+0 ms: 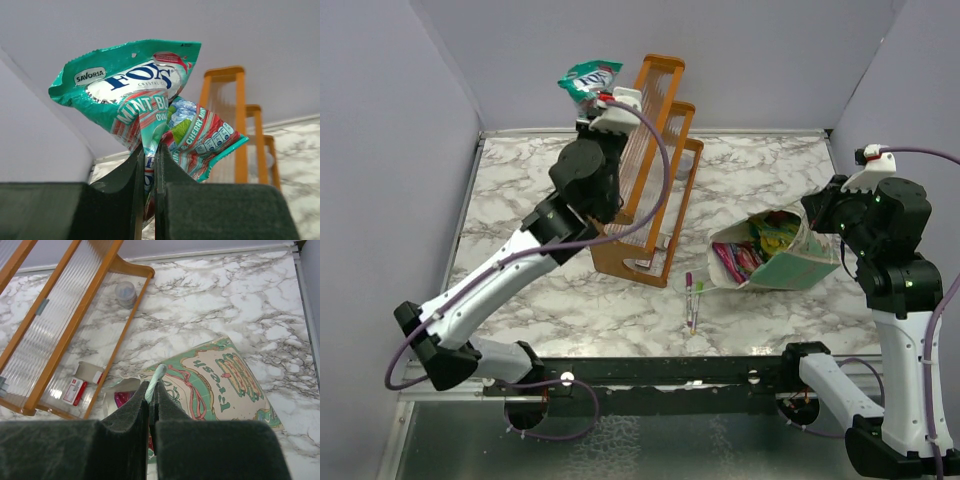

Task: Take the snacks out of the paper bag
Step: Place the snack at the center of the board.

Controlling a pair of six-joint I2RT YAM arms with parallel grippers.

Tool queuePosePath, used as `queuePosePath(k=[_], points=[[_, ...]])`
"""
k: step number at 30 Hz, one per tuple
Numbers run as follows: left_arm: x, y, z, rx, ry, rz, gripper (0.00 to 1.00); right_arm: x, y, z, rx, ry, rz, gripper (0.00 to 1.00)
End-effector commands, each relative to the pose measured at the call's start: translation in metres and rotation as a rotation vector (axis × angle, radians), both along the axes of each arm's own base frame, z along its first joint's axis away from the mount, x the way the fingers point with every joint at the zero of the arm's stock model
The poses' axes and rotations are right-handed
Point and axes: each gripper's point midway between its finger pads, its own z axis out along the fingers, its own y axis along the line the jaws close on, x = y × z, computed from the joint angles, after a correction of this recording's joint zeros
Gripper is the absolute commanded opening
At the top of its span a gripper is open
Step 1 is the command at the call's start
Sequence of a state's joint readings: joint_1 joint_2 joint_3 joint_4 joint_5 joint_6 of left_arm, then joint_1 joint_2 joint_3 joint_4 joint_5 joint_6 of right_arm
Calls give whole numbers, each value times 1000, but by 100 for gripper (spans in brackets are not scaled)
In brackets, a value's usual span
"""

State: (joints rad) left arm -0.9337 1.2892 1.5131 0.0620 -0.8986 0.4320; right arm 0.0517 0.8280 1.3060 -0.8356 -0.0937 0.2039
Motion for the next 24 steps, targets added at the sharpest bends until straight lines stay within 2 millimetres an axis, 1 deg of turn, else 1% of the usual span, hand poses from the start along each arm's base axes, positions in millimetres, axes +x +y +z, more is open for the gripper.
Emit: queuePosePath(k=[1, 3, 4, 6, 8, 10, 12, 14, 16, 19, 21, 24], points=[[32, 82, 29, -191, -114, 216, 0, 4, 2, 43, 8, -166, 7, 1], [51, 111, 6, -253, -93, 290, 0, 4, 2, 44, 10, -166, 7, 1], [62, 122, -9, -308, -62, 300, 0, 4, 2, 44, 9, -165, 8, 1], [76, 146, -43, -344, 6, 321, 0, 4, 2, 44, 10, -163, 8, 1], [82, 171, -78, -368, 47, 367, 0, 5, 3, 43, 10, -159, 12, 1], [85, 189, -108, -369, 74, 412, 0, 6, 3, 43, 12, -156, 15, 1], [87, 200, -131, -367, 85, 444, 0, 7, 4, 42, 14, -150, 15, 1], [94, 204, -150, -370, 100, 447, 2, 7, 5, 43, 16, -148, 21, 1], [104, 211, -170, -388, 144, 452, 2, 8, 6, 42, 18, -142, 27, 1], [119, 234, -205, -419, 229, 508, 0, 9, 8, 42, 23, -138, 34, 1], [129, 247, -230, -464, 283, 518, 0, 11, 10, 41, 28, -130, 45, 1], [146, 254, -262, -521, 370, 479, 0, 13, 14, 38, 40, -119, 65, 1]])
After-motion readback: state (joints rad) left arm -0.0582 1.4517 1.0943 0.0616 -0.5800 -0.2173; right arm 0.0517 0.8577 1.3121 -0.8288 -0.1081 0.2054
